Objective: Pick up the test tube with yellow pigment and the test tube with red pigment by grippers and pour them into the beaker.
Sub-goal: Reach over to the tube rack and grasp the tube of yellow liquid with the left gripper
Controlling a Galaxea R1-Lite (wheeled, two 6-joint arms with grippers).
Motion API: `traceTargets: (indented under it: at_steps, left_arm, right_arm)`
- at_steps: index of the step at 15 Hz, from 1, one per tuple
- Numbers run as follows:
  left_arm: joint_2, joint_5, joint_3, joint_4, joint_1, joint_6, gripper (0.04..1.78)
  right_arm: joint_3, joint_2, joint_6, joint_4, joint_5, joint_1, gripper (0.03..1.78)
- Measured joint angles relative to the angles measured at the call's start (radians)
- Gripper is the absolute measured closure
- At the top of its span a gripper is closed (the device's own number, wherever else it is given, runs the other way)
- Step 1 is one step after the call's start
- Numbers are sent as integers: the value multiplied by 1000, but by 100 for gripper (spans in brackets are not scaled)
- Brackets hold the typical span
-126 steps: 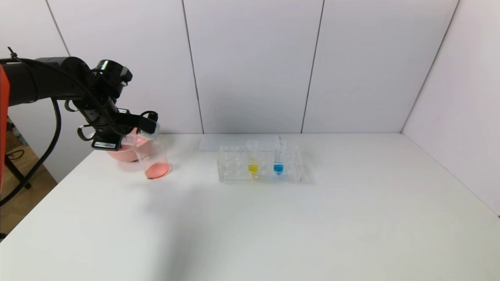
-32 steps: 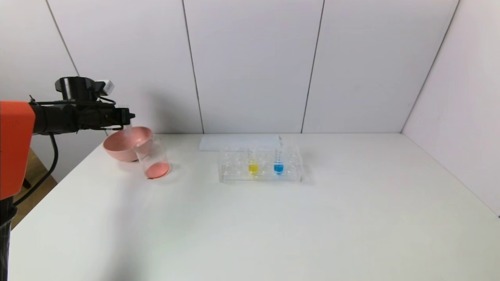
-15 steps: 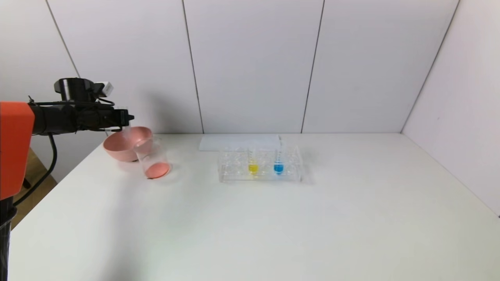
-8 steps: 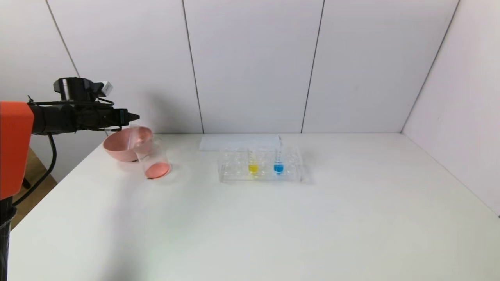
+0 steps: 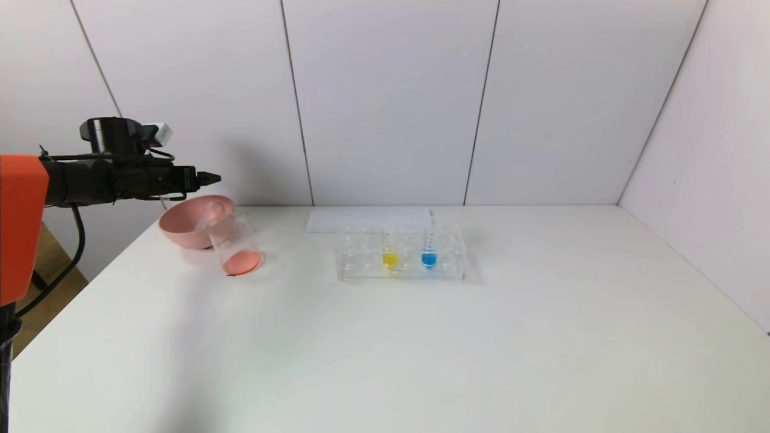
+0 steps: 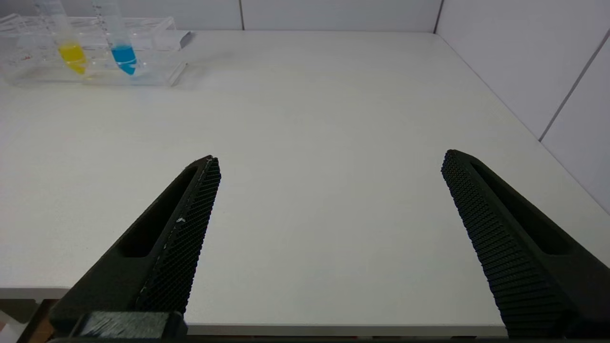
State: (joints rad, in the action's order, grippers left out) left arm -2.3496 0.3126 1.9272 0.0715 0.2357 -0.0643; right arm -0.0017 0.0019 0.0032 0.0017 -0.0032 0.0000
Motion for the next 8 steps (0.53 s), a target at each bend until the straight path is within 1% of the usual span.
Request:
traceTargets:
  at_steps: [8]
  left_arm:
    - [93,0,-34,0,-4,-1,5]
  right_arm:
    - [0,0,0,0,0,0,11]
